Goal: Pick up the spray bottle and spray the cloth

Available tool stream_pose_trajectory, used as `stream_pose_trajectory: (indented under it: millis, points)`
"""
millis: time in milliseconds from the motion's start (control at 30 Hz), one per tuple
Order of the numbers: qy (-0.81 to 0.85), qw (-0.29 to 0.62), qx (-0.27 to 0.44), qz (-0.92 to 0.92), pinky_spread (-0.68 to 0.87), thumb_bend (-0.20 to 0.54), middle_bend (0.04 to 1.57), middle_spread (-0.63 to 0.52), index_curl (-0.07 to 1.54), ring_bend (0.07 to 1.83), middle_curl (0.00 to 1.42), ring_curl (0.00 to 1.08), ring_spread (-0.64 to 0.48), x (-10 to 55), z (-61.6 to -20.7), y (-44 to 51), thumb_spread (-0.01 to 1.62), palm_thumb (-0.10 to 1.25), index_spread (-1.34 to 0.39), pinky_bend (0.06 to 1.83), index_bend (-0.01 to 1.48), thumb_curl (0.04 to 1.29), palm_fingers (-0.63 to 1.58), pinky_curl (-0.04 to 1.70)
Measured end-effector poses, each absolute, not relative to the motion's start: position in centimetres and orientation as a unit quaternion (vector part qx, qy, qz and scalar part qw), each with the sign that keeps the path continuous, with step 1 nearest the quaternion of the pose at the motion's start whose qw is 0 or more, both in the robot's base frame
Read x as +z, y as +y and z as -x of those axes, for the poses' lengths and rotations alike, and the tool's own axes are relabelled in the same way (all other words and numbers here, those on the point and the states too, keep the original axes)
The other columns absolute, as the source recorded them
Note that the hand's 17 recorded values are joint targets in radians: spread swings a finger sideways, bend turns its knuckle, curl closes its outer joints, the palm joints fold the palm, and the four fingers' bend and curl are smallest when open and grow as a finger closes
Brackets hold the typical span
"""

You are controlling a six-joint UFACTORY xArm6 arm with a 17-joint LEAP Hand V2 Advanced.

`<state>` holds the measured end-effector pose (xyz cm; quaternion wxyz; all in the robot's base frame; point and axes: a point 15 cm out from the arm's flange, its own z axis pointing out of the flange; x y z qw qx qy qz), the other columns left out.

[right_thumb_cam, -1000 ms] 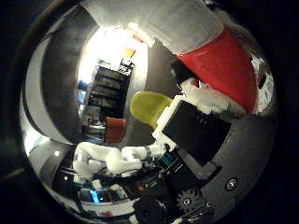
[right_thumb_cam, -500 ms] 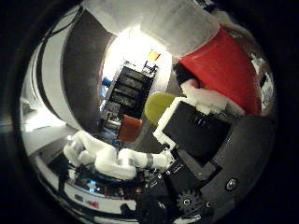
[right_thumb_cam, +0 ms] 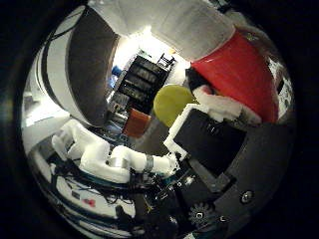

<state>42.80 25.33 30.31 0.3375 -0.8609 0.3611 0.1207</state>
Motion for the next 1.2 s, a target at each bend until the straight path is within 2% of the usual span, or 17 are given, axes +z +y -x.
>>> stream_pose_trajectory:
  millis: [300,500,600,700,867,900,967,1100,1200]
  points:
    - [0.362,0.334,0.118,0.863,-0.20,-0.023,1.35,-0.07,0.78,1.46,0.61,0.58,-0.15,29.4,-43.0,25.8,0.56,1.08,-0.19,1.34,1.10,0.93,1.21,0.79]
    - [0.360,0.344,0.118,0.859,-0.21,-0.026,1.34,-0.07,0.78,1.45,0.60,0.58,-0.15,29.7,-43.4,25.6,0.65,1.01,-0.19,1.32,1.10,0.90,1.21,0.78]
    - [0.358,0.355,0.115,0.856,-0.23,-0.037,1.31,-0.07,0.76,1.43,0.59,0.56,-0.15,29.9,-43.8,25.3,0.69,0.95,-0.20,1.30,1.03,0.86,1.20,0.74]
    - [0.360,0.354,0.117,0.855,-0.26,-0.038,1.25,-0.08,0.73,1.40,0.57,0.54,-0.14,29.6,-43.7,25.0,0.70,0.91,-0.23,1.29,0.86,0.81,1.16,0.69]
    - [0.375,0.330,0.142,0.855,-0.34,-0.040,1.11,-0.12,0.70,1.31,0.55,0.52,-0.17,26.1,-41.8,23.8,0.71,0.84,-0.31,1.33,0.46,0.73,0.97,0.63]
    - [0.375,0.328,0.143,0.855,-0.37,-0.034,1.06,-0.14,0.67,1.31,0.54,0.52,-0.18,26.0,-41.7,23.7,0.74,0.84,-0.32,1.34,0.31,0.71,0.88,0.62]
    - [0.373,0.325,0.144,0.857,-0.40,-0.031,0.97,-0.16,0.64,1.29,0.52,0.51,-0.18,25.9,-41.5,23.7,0.81,0.83,-0.35,1.32,0.18,0.67,0.72,0.60]
    - [0.365,0.310,0.142,0.866,-0.34,-0.033,0.83,-0.16,0.58,1.19,0.50,0.49,-0.16,25.4,-41.2,23.2,0.95,0.77,-0.36,1.22,0.19,0.58,0.33,0.57]
    - [0.362,0.306,0.140,0.869,-0.13,-0.039,0.71,-0.11,0.55,1.02,0.45,0.43,-0.12,25.3,-41.1,23.1,0.98,0.71,-0.35,1.13,0.23,0.51,0.13,0.53]
